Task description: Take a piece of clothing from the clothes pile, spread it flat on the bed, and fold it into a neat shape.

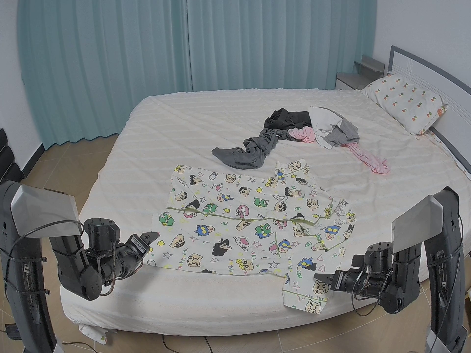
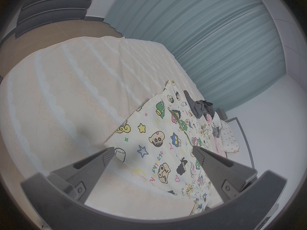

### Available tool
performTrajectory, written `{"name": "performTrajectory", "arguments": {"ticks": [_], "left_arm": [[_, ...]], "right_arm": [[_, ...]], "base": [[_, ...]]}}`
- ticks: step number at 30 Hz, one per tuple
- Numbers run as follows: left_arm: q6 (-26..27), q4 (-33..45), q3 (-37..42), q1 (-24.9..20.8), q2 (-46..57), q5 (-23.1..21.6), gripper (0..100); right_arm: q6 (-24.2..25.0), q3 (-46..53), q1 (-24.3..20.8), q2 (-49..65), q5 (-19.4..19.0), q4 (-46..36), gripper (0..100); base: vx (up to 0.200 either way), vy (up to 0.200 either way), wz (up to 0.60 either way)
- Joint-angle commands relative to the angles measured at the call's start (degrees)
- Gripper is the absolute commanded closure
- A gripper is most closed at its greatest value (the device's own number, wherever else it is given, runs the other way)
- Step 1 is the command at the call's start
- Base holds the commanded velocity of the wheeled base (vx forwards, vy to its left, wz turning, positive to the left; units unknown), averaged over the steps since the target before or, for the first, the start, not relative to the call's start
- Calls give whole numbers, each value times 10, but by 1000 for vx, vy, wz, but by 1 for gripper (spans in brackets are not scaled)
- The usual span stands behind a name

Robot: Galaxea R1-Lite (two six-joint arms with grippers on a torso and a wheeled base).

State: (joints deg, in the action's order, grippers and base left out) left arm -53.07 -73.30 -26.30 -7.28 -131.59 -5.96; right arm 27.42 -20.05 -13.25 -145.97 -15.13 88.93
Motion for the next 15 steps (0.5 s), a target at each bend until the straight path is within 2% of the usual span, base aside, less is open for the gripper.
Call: {"name": "performTrajectory", "arguments": {"ticks": [1,10,13,15], "left_arm": [[0,0,1,0,-1,2,0],[9,0,9,0,2,2,0],[31,0,24,1,8,-1,0],[67,2,37,0,10,-2,0]], "right_arm": [[11,-4,0,-2,0,5,100],[5,16,29,6,2,5,100],[4,23,39,18,1,5,100],[3,35,49,27,-2,5,100]], "base": [[0,0,0],[0,0,0],[0,0,0],[0,0,0]]}}
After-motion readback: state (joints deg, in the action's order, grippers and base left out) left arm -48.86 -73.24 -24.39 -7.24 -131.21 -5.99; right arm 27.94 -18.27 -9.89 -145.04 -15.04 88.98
